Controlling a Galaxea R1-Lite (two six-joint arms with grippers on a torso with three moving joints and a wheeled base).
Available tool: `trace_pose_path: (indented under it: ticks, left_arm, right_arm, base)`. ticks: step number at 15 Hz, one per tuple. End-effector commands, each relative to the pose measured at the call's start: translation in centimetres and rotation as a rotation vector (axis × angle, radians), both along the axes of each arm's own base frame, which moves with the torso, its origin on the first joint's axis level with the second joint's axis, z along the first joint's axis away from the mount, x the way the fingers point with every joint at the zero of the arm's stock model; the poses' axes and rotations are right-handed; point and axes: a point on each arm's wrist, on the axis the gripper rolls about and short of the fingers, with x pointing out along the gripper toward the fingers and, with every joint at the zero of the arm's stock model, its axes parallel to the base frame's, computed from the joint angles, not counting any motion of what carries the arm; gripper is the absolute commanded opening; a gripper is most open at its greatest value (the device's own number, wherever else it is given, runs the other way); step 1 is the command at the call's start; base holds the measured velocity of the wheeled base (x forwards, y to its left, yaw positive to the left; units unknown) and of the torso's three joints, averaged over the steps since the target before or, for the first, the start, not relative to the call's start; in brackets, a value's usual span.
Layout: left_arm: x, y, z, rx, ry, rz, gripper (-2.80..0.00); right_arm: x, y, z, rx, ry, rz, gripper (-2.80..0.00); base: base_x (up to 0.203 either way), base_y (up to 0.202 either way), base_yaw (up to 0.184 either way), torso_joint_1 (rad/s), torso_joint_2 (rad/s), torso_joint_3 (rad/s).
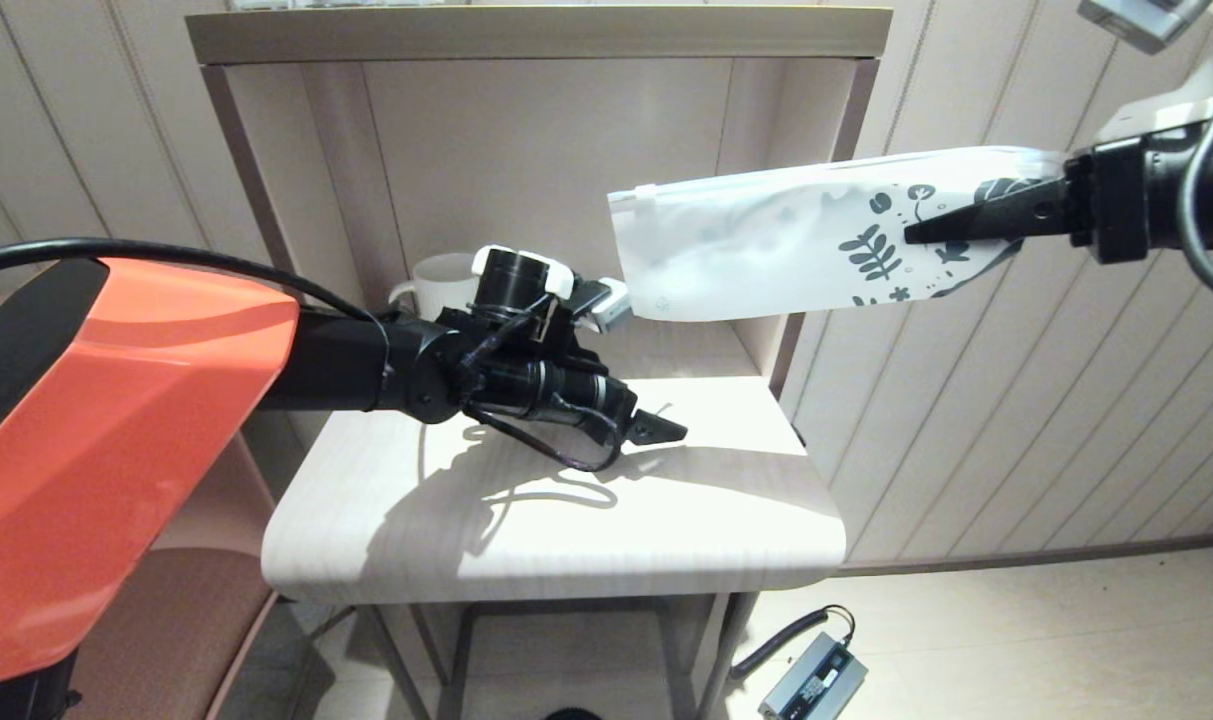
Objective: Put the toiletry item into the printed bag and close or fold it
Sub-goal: Pick up the toothpaste
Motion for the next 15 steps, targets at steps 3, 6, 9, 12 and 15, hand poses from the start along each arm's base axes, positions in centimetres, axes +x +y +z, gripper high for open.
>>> trace_pose_path:
  ticks: [3, 6, 9, 12, 15]
  left_arm:
    - [-0.1, 0.1, -1.1, 0.025, 0.035, -0.003, -2.8]
    - [-0.8, 0.5, -1.3, 0.042, 0.038, -0.009, -2.8]
    - [-1.6, 1.0, -1.2, 0.064, 0.009, -0.031, -2.8]
    - [-1.9, 1.2, -0.8, 0.062, 0.004, -0.031, -2.8]
    - [-1.8, 1.2, -0.9, 0.062, 0.006, -0.03, -2.8]
  right_arm:
    - [0.0, -0.1, -0.2, 0.012, 0.012, 0.025, -2.8]
    - [0.0, -0.1, -0.3, 0.016, 0.018, 0.035, -2.8]
    - [0.0, -0.1, -0.5, 0.021, 0.024, 0.047, -2.8]
    - [0.0, -0.1, -0.6, 0.021, 0.028, 0.047, -2.8]
    - [-0.2, 0.0, -0.5, 0.022, 0.024, 0.05, -2.8]
  base:
    - [0.0, 0.0, 0.0, 0.0, 0.0, 0.0]
    - [0.0, 0.0, 0.0, 0.0, 0.0, 0.0]
    - [0.0, 0.0, 0.0, 0.0, 0.0, 0.0]
    - [0.0, 0.0, 0.0, 0.0, 0.0, 0.0]
    - [0.0, 0.0, 0.0, 0.0, 0.0, 0.0]
